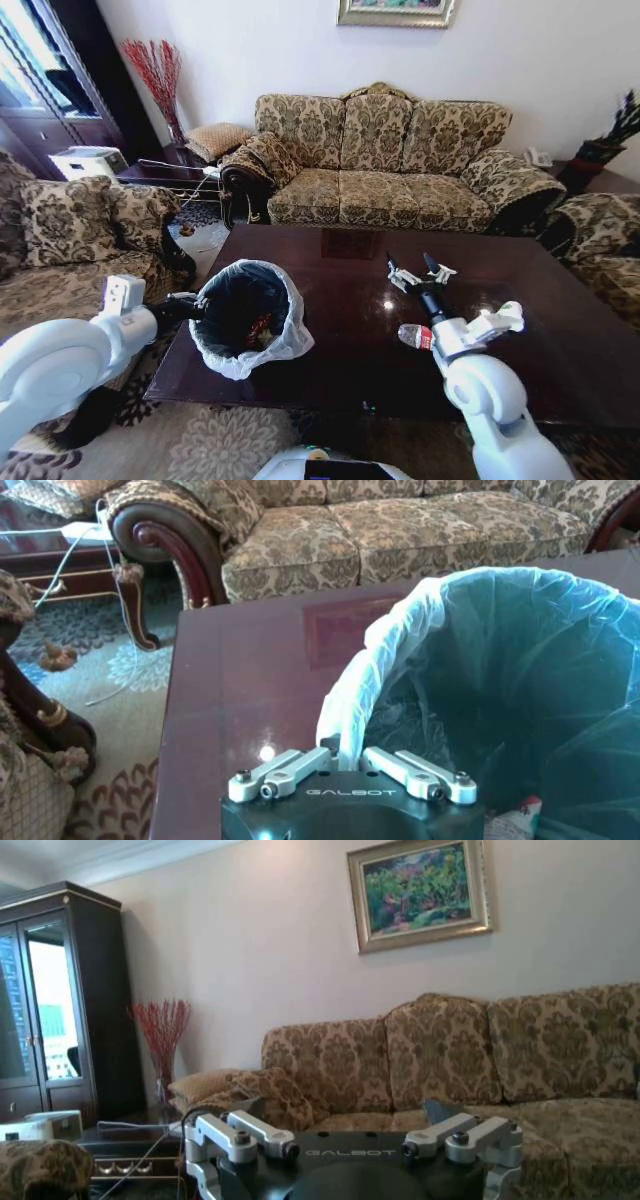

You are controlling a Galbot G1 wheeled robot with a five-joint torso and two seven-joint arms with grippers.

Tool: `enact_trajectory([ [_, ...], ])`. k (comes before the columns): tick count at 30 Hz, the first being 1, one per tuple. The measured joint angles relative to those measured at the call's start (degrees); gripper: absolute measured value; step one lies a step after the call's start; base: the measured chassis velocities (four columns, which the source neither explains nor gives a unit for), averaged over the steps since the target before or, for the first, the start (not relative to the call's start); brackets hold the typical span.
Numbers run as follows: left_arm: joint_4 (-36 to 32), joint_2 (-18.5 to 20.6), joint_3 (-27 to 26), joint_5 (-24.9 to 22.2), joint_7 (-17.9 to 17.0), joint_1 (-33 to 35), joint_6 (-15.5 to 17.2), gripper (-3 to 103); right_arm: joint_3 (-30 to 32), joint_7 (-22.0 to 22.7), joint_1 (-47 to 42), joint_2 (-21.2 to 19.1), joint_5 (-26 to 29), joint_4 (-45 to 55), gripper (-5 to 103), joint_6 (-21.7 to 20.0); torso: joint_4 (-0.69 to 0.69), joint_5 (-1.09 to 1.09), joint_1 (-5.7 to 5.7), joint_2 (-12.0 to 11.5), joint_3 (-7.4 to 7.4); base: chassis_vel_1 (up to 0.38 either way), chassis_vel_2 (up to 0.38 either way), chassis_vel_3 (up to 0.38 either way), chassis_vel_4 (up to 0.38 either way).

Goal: Move to the front of the table and place the trash on the table into the trash bin.

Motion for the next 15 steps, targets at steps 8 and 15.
enact_trajectory([
  [8,0.0,0.0,0.0,0.0,-0.01,0.0,0.0,0,4.31,-3.11,-6.22,-2.62,-3.39,-4.0,100,2.13,0.02,0.04,0.0,0.0,0.0,0.0,0.0,0.0,0.0],
  [15,0.0,0.0,0.0,0.0,0.0,0.0,0.0,0,13.64,-8.56,-13.12,-2.25,-9.92,-12.34,100,9.94,0.03,0.02,0.0,0.0,0.0,0.0,0.0,0.0,0.0],
])
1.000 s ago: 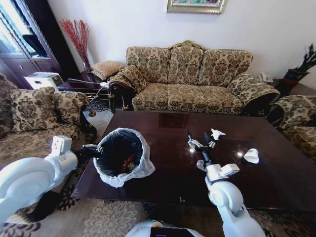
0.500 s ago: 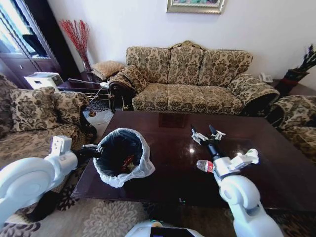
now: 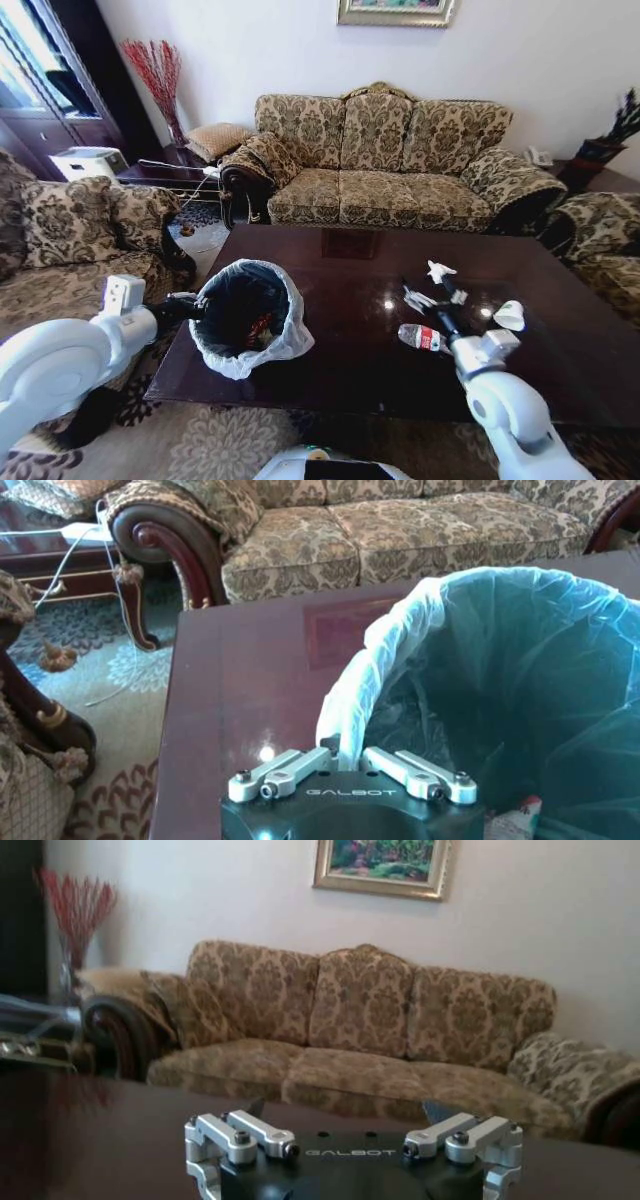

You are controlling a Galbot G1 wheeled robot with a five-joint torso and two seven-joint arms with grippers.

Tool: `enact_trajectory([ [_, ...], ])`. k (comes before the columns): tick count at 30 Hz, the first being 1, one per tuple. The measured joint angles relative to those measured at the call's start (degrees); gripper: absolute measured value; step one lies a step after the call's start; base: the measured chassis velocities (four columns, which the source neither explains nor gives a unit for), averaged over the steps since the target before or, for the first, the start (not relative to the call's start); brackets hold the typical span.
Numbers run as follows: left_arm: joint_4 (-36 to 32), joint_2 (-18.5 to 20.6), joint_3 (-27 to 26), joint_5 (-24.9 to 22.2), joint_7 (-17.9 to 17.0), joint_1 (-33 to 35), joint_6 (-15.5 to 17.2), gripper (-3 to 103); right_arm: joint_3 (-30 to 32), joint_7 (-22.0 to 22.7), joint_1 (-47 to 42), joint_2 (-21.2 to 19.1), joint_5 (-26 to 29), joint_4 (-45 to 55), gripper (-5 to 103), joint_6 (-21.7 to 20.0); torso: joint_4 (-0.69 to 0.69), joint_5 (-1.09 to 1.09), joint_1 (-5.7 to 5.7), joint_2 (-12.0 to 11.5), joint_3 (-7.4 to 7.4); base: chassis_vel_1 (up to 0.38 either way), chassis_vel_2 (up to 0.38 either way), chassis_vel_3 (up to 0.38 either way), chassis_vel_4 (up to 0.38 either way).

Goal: Move to the front of the table and place the trash on the table into the trash bin.

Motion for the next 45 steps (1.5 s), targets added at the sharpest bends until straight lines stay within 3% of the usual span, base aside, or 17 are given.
enact_trajectory([
  [2,0.0,0.0,0.0,0.0,-0.01,0.0,0.0,0,1.6,-2.46,-0.77,-0.4,-0.32,-1.72,100,2.02,0.0,-0.02,0.0,0.0,0.0,0.0,0.0,0.0,0.0],
  [4,0.0,0.0,0.0,0.0,-0.01,0.0,0.0,0,6.81,-12.09,-2.53,-2.66,1.83,-8.24,100,10.41,-0.03,0.0,0.0,0.0,0.0,0.0,0.0,0.0,0.0],
  [5,0.0,0.0,0.0,0.0,-0.01,0.0,0.0,0,6.81,-12.09,-2.53,-2.66,1.83,-8.24,100,10.41,-0.03,0.0,0.0,0.0,0.0,0.0,0.0,0.0,0.0],
  [6,0.0,0.0,0.0,0.0,-0.01,0.0,0.0,0,8.03,-15.44,-2.68,-3.25,3.04,-9.95,100,11.8,-0.02,0.0,0.0,0.0,0.0,0.0,0.0,0.0,0.0],
  [7,0.0,0.0,0.0,0.0,-0.01,0.0,0.0,0,11.32,-24.81,-2.04,-4.74,5.54,-15.15,100,13.83,-0.04,0.0,0.0,0.0,0.0,0.0,0.0,0.0,0.0],
  [8,0.0,0.01,0.0,0.0,0.0,0.0,0.0,0,12.96,-30.33,-1.21,-5.59,7.04,-18.36,100,14.42,-0.03,0.01,0.0,0.0,0.0,0.0,0.0,0.0,0.0],
  [9,0.0,0.01,0.0,0.0,0.0,0.0,0.0,0,12.96,-30.33,-1.21,-5.59,7.04,-18.36,100,14.42,-0.03,0.01,0.0,0.0,0.0,0.0,0.0,0.0,0.0],
  [12,0.0,0.0,0.0,0.0,-0.01,0.0,0.0,0,15.54,-45.12,0.24,-8.71,13.69,-26.92,100,14.39,0.0,-0.02,0.0,-0.01,0.0,0.0,0.0,0.0,0.0],
  [13,0.0,0.0,0.0,0.0,-0.01,0.0,0.0,0,15.54,-45.12,0.24,-8.71,13.69,-26.92,100,14.39,0.0,-0.02,0.0,-0.01,0.0,0.0,0.0,0.0,0.0],
  [16,0.0,0.0,0.0,0.0,-0.01,0.0,0.0,0,16.02,-54.33,2.3,-10.25,14.24,-33.46,100,15.5,-0.02,-0.01,0.0,0.0,0.0,0.0,0.0,0.0,0.0],
  [23,0.0,0.0,0.0,0.0,-0.01,0.0,0.0,0,12.42,-59.25,7.0,-10.48,7.62,-41.3,100,18.98,-0.02,-0.02,0.0,-0.01,0.0,0.0,0.0,0.0,0.0],
  [35,0.0,0.0,0.0,0.0,-0.01,0.0,0.0,0,7.01,-56.96,11.89,-9.67,-2.77,-44.25,101,20.58,-0.01,-0.03,0.0,-0.02,0.0,0.0,0.0,0.0,0.0],
  [39,0.0,0.0,0.0,0.0,-0.01,0.0,0.0,0,6.69,-56.67,11.64,-9.24,-2.71,-43.33,91,20.37,-0.02,-0.02,0.0,-0.02,0.0,0.0,0.0,0.0,0.0],
  [40,0.0,0.0,0.0,0.0,-0.01,0.0,0.0,0,6.63,-56.74,11.49,-9.17,-2.62,-43.08,80,20.37,-0.02,-0.02,0.0,-0.01,0.0,0.0,0.0,0.0,0.0],
  [43,0.0,0.0,0.0,0.0,-0.01,0.0,0.0,0,6.55,-56.89,11.23,-9.02,-2.39,-42.7,80,20.37,-0.02,-0.03,0.0,-0.01,0.0,0.0,0.0,0.0,0.0],
  [44,0.0,0.0,0.0,0.0,-0.01,0.0,0.0,0,6.54,-56.94,11.16,-8.89,-2.3,-42.51,70,20.33,-0.02,-0.03,0.0,-0.01,0.0,0.0,0.0,0.0,0.0],
  [45,0.0,0.0,0.0,0.0,-0.01,0.0,0.0,0,6.53,-57.01,11.05,-8.73,-2.12,-42.23,70,20.25,-0.02,-0.02,0.0,-0.02,0.0,0.0,0.0,0.0,0.0],
])
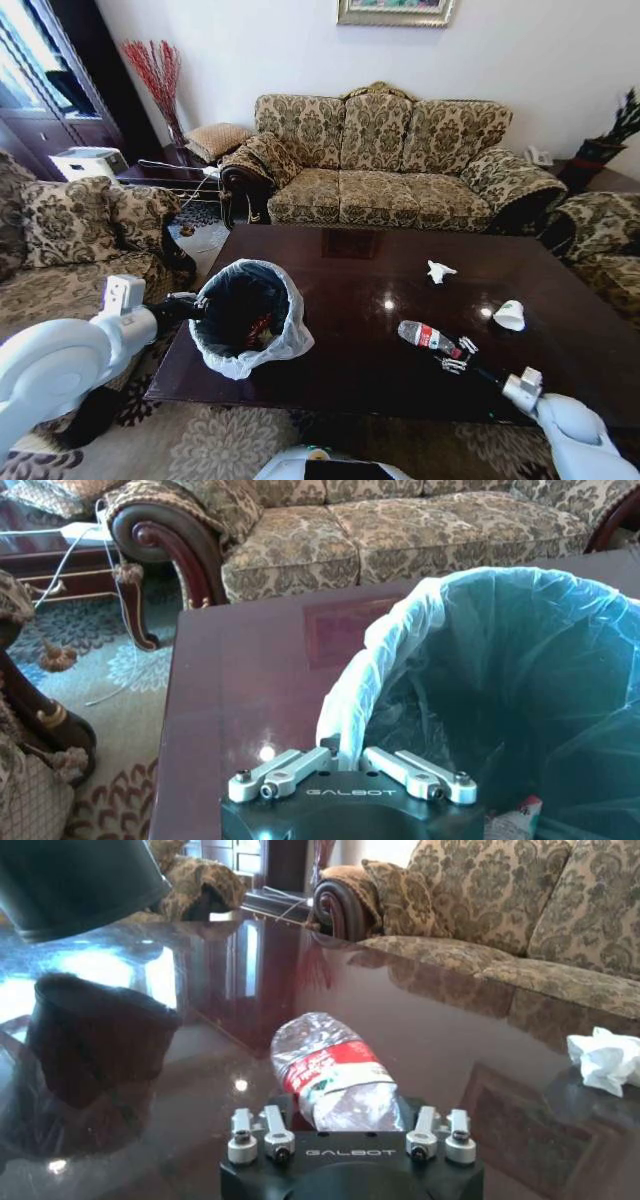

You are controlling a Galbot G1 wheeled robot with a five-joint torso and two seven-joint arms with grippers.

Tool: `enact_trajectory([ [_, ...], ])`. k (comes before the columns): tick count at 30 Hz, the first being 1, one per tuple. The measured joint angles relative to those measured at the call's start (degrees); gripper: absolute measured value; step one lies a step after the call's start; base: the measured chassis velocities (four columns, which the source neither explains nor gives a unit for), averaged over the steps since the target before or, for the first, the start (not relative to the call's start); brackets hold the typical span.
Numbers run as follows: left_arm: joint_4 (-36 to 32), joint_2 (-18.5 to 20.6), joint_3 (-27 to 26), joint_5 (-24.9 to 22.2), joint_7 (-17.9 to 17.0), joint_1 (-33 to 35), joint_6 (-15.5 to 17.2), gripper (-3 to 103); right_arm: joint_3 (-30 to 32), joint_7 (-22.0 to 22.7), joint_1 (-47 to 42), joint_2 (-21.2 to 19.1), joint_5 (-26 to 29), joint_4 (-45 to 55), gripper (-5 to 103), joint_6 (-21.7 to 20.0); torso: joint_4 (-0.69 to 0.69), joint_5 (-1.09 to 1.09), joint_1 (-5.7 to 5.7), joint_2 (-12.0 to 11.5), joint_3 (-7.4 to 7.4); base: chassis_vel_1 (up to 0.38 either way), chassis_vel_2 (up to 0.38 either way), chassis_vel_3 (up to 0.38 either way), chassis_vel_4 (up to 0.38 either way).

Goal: Move to the front of the table and place the trash on the table into the trash bin.

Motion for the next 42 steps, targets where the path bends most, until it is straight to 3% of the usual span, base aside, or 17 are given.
enact_trajectory([
  [1,0.0,0.0,0.0,0.0,0.0,0.0,0.0,0,0.0,0.0,0.0,0.0,0.0,0.0,70,0.0,0.0,0.0,0.0,0.0,0.0,0.0,0.0,0.0,0.0],
  [2,0.0,0.0,0.0,0.0,0.0,0.0,0.0,0,-0.02,-0.02,-0.13,0.15,0.12,0.28,58,-0.06,0.0,0.0,0.0,0.0,0.0,0.0,0.0,0.0,0.0],
  [4,0.0,0.0,0.0,0.0,0.0,0.0,0.0,0,-0.05,-0.04,-0.32,0.41,0.19,0.69,48,-0.16,0.0,-0.01,0.0,0.0,0.0,0.0,0.0,0.0,0.0],
  [13,0.0,0.0,0.0,0.0,0.0,0.0,0.0,0,0.59,0.55,-1.37,0.96,3.16,4.49,33,-1.24,0.0,0.0,0.0,0.0,0.0,0.0,0.0,0.0,0.0],
  [15,0.0,0.0,0.0,0.0,0.0,0.0,0.0,0,0.9,1.27,-2.01,1.06,6.18,7.28,26,-1.62,0.0,0.01,0.0,0.0,0.0,0.0,0.0,0.0,0.0],
  [16,0.0,0.0,0.0,0.0,0.0,0.0,0.0,0,0.97,2.94,-2.96,1.24,11.41,12.27,20,-2.21,0.0,0.0,0.0,0.0,0.0,0.0,0.0,0.0,0.0],
  [19,0.0,0.0,0.0,0.0,0.0,0.0,0.0,0,0.87,4.96,-3.6,1.53,16.62,18.09,20,-3.01,0.0,0.0,0.0,0.0,0.0,0.0,0.0,0.0,0.0],
  [21,0.0,0.0,0.0,0.0,0.0,0.0,0.0,0,-0.32,8.76,-3.38,2.14,23.3,28.8,8,-4.34,0.01,-0.03,0.0,0.0,0.0,0.0,0.0,0.0,0.0],
  [22,0.0,0.0,0.0,0.0,0.0,0.0,0.0,0,-0.32,8.76,-3.38,2.14,23.3,28.8,8,-4.34,0.01,-0.03,0.0,0.0,0.0,0.0,0.0,0.0,0.0],
  [24,0.0,0.0,0.0,0.0,0.0,0.0,0.0,0,-4.08,16.16,-2.17,2.91,29.44,38.39,3,-6.44,0.03,-0.03,0.0,0.0,0.0,0.0,0.0,0.0,0.0],
  [26,0.0,0.0,0.0,0.0,-0.01,0.0,0.0,0,-4.45,16.68,-2.05,2.99,29.89,39.08,3,-6.67,0.03,-0.03,0.0,0.0,0.0,0.0,0.0,0.0,0.0],
  [27,0.0,0.0,0.0,0.0,0.0,0.0,0.0,0,-9.35,21.31,-0.78,3.93,33.45,45.91,3,-9.03,0.02,-0.03,0.0,0.0,0.0,0.0,0.0,0.0,0.0],
  [28,0.0,0.0,0.0,0.0,0.0,0.0,0.0,0,-9.35,21.31,-0.78,3.93,33.45,45.91,3,-9.03,0.02,-0.03,0.0,0.0,0.0,0.0,0.0,0.0,0.0],
  [31,0.0,0.0,0.0,0.0,0.0,0.0,0.0,0,-19.6,27.29,2.05,4.89,36.92,54.11,3,-11.92,-0.01,-0.02,0.0,0.01,0.0,0.0,0.0,0.0,0.0],
  [33,0.0,0.0,0.0,0.0,0.01,0.0,0.0,0,-22.05,28.45,2.91,5.04,37.65,55.17,3,-12.4,0.0,-0.01,0.0,0.01,0.0,0.0,0.0,0.0,0.0],
  [35,0.0,0.0,0.0,0.0,-0.01,0.0,0.0,0,-31.05,31.17,6.29,5.87,38.87,56.7,3,-14.04,0.02,-0.01,0.0,0.02,0.0,0.0,0.0,0.0,0.0],
  [42,0.0,0.0,0.0,0.0,0.0,0.0,0.0,0,-44.03,31.19,9.41,7.03,35.16,52.97,3,-14.29,0.0,0.0,0.0,0.01,0.0,0.0,0.0,0.0,0.0],
])
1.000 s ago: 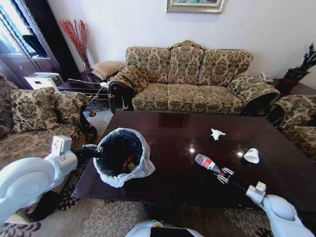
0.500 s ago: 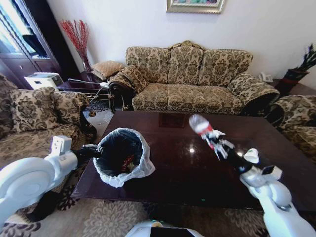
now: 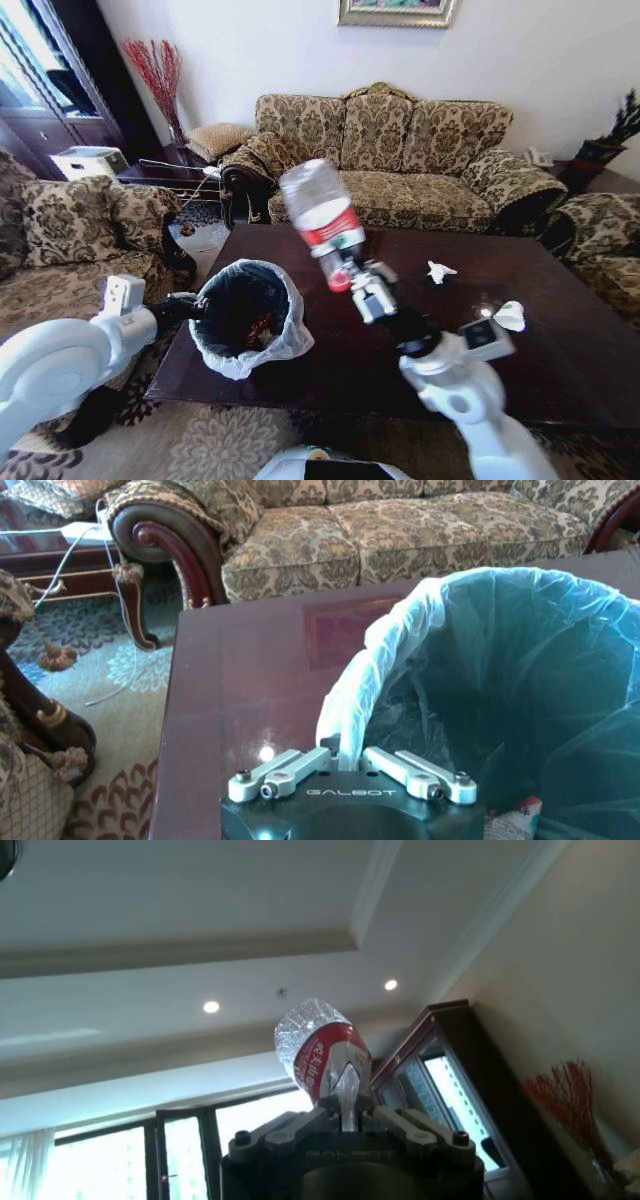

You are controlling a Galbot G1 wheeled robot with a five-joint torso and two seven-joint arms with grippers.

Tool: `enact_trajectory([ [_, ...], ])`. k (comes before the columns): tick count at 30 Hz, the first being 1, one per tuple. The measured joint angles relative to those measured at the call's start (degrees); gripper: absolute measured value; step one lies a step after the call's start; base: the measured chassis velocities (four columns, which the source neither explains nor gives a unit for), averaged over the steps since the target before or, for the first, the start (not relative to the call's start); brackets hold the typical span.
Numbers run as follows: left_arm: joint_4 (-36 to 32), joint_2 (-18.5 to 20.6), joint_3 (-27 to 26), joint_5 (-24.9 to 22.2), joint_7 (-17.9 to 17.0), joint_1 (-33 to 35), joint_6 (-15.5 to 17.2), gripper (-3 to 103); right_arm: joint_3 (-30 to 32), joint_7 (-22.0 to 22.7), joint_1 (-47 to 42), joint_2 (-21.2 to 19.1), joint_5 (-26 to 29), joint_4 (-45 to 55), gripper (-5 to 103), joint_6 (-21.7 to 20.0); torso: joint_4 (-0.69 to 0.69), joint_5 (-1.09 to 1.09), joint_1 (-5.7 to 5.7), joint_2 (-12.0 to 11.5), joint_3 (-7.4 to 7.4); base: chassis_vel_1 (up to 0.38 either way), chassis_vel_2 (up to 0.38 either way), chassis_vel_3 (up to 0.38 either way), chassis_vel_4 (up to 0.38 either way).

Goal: Move to the front of the table and place the trash on the table into the trash bin.

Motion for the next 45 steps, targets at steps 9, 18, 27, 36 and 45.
enact_trajectory([
  [9,0.0,0.0,0.0,0.0,0.0,0.0,0.0,0,-10.13,-0.43,3.66,2.53,-6.99,-6.45,8,0.53,0.0,0.0,0.0,0.0,0.0,0.0,0.0,0.0,0.0],
  [18,0.0,0.0,0.0,0.0,0.0,0.0,0.0,0,-12.73,0.72,8.11,4.78,-10.45,-11.34,39,0.94,0.01,0.0,0.0,0.0,0.0,0.0,0.0,0.0,0.0],
  [27,0.0,0.0,0.0,0.0,0.0,0.0,0.0,0,-13.3,1.59,8.57,5.81,-11.41,-12.5,72,1.1,0.01,0.0,0.0,0.0,0.0,0.0,0.0,0.0,0.0],
  [36,0.0,0.0,0.0,0.0,0.0,0.0,0.0,0,-9.76,-0.7,8.65,4.82,-20.2,-10.97,100,-0.43,0.01,0.01,0.0,0.0,0.0,0.0,0.0,0.0,0.0],
  [45,0.0,0.0,0.0,0.0,0.0,0.0,0.0,0,-5.09,-2.98,6.49,-3.41,-25.08,-3.21,100,-4.73,0.0,0.01,0.0,0.0,0.0,0.0,0.0,0.0,0.0],
])
